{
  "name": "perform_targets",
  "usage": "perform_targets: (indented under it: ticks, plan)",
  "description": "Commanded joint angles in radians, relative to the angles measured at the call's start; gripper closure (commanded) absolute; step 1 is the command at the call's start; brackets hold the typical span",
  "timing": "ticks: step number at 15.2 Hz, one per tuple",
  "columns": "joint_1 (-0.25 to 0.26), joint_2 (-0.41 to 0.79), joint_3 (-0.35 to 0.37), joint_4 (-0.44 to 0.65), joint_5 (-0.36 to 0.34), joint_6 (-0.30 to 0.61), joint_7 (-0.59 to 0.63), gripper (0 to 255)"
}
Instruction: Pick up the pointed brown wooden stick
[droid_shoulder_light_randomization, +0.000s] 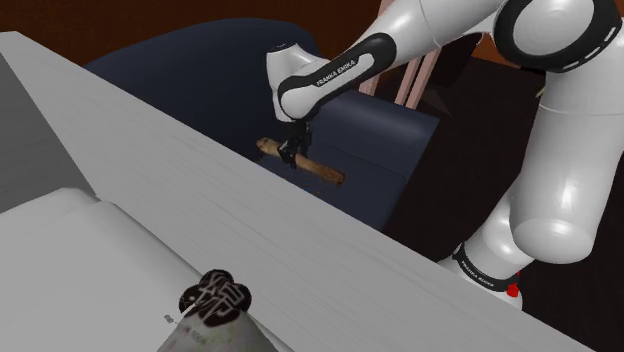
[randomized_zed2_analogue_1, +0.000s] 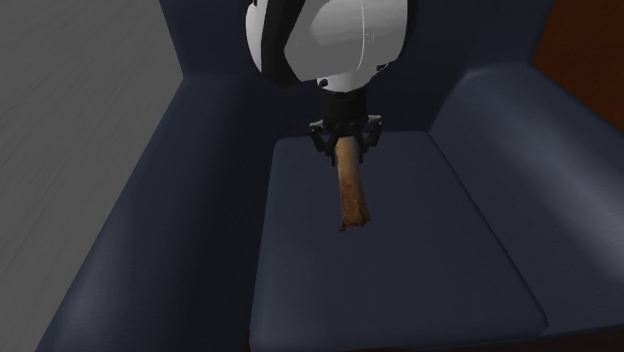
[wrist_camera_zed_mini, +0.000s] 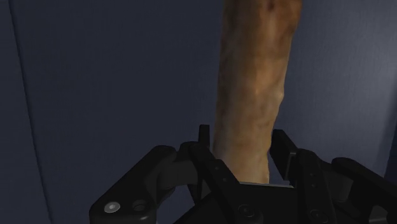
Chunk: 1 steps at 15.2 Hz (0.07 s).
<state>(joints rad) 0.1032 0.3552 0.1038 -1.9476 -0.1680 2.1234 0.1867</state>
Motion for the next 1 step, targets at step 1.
perform_targets:
  ticks: [1]
  plan:
    - [-0.001,-0.006,0.0,0.0,0.001,-0.006,-0.002,255]
